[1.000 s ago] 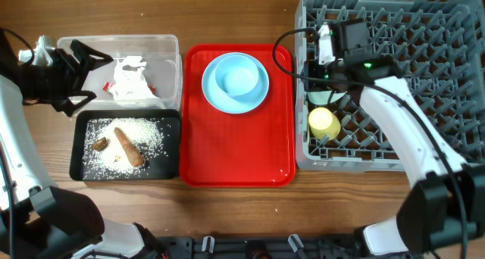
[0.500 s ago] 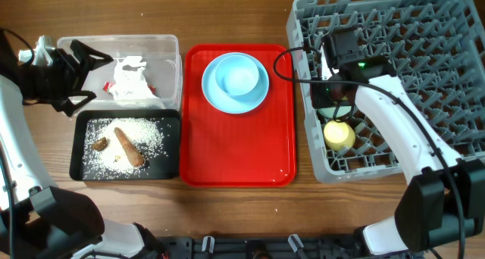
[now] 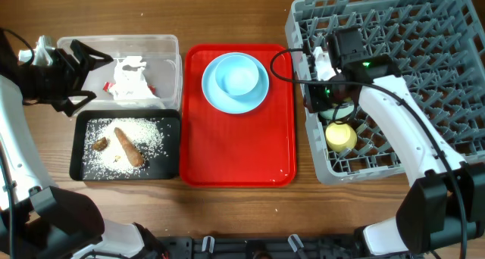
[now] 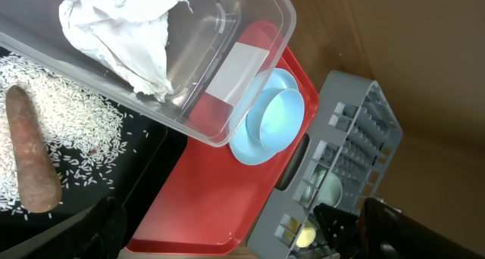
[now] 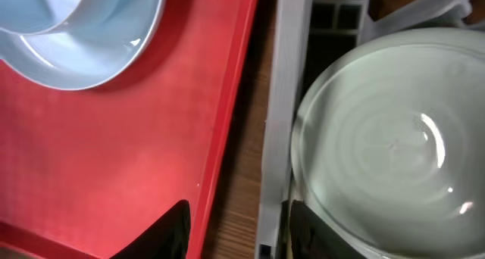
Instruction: Sort waste into correct bins and load items into the dishwasher rack
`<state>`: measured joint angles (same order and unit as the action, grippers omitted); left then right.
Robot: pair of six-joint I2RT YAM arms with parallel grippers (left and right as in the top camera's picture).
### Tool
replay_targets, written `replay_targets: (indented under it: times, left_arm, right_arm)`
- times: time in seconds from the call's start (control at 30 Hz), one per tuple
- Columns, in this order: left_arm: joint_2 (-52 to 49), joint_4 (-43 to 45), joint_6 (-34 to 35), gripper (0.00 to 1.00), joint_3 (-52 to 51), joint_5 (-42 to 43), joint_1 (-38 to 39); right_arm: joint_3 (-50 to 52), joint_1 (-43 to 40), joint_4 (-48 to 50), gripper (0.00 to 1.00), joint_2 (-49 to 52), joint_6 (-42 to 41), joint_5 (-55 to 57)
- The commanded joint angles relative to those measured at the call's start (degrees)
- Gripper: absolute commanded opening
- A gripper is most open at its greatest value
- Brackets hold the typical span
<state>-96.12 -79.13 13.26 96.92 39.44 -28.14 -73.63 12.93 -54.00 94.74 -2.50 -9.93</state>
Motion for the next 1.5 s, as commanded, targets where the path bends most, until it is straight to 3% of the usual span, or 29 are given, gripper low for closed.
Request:
replay_targets:
  times: [0.0,0.17,0.83,0.97,1.1,1.47]
  left_arm:
    - [-0.2,0.0,0.5,1.0,0.1,-0.2,-0.2]
    - [-0.2,0.0,0.5,1.0,0.1,-0.2,-0.2]
    - [-0.2,0.0,0.5,1.0,0.1,-0.2,-0.2]
    - [-0.2,0.0,0.5,1.0,0.1,-0.2,-0.2]
    - [-0.2,0.0,0.5,1.0,0.1,-0.2,-0.2]
    - [-0.2,0.0,0.5,1.0,0.1,-0.2,-0.2]
  right_arm:
    - [1.6,0.0,1.7,0.43,-1.5,1.0,-2.2]
    - [3.9,0.0,5.7,0.36,-1.5,1.0,-2.1]
    - [8.8,0.0,12.2,0.35,-1.4,0.4,0.0]
    - [8.8,0.0,14.6,0.22,-1.4,-0.3,0.0]
    - [8.8,0.0,17.0,0.16,-1.4,-3.1,0.0]
    - [8.8,0.0,17.4,0.17,-1.4,-7.6,1.4]
